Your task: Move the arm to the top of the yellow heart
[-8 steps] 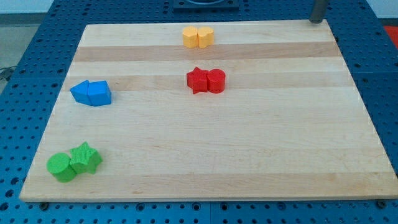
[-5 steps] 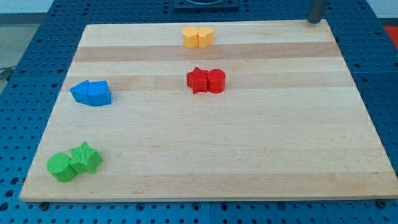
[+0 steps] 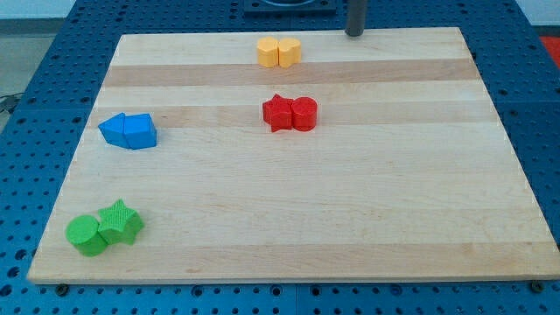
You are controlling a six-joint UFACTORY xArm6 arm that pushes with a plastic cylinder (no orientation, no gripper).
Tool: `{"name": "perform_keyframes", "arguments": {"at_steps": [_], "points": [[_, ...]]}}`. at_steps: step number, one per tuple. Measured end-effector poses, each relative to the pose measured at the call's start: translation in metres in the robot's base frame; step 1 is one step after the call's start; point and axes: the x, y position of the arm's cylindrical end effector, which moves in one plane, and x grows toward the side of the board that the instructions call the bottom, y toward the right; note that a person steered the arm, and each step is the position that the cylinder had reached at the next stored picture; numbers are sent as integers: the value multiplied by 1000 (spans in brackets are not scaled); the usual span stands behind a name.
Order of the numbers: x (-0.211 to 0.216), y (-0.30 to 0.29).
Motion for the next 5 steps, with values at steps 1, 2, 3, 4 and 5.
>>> {"name": "perform_keyframes", "arguments": {"at_steps": [1, 2, 3, 4, 5], "points": [[-1, -48], [1, -58], [0, -69], [0, -98], [2, -108]]}}
